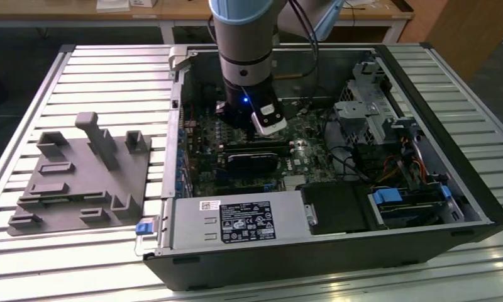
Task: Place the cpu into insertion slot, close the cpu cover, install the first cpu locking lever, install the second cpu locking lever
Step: 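Install the second cpu locking lever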
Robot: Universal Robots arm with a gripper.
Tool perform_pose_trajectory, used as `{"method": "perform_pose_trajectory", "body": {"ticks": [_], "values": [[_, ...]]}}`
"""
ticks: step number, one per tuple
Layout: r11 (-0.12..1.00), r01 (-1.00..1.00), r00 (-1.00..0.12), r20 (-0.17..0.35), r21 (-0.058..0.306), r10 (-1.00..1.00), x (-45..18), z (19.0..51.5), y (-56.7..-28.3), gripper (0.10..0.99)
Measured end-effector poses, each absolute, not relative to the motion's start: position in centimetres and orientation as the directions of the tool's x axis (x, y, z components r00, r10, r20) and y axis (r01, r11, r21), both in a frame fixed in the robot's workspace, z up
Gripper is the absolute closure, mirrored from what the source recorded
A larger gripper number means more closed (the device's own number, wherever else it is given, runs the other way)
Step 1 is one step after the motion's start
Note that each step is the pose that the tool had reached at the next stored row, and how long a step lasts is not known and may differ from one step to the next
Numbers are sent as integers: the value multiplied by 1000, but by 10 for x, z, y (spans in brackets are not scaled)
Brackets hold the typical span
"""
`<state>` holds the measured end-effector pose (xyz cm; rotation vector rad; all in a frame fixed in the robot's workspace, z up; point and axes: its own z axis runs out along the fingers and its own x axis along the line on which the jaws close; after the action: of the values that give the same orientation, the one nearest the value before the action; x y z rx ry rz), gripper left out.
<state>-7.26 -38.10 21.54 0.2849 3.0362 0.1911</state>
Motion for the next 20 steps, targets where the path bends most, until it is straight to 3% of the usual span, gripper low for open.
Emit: {"method": "perform_pose_trajectory", "body": {"ticks": [20], "values": [[959,175,-980,-56,222,192,-82,204,-398,980]]}}
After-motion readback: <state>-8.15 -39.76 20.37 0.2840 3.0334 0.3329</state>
